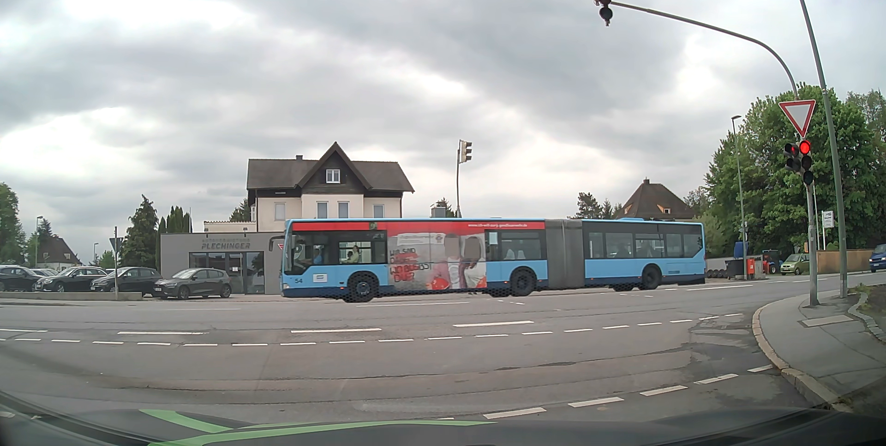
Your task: Follow the waypoints while adhering to traffic rules and regulations
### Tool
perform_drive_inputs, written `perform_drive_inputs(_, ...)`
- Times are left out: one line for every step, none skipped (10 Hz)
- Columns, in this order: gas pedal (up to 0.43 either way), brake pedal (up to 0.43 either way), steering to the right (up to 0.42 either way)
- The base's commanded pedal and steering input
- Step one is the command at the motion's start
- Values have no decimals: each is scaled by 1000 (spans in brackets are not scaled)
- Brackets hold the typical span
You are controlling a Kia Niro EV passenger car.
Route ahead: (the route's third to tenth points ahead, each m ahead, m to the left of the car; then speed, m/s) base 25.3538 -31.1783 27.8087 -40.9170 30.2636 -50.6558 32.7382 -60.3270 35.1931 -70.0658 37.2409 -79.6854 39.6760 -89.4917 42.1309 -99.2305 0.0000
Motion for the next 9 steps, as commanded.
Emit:
perform_drive_inputs(0,287,101)
perform_drive_inputs(0,287,101)
perform_drive_inputs(0,287,101)
perform_drive_inputs(0,287,101)
perform_drive_inputs(0,287,101)
perform_drive_inputs(0,287,101)
perform_drive_inputs(0,287,101)
perform_drive_inputs(0,287,101)
perform_drive_inputs(0,287,101)
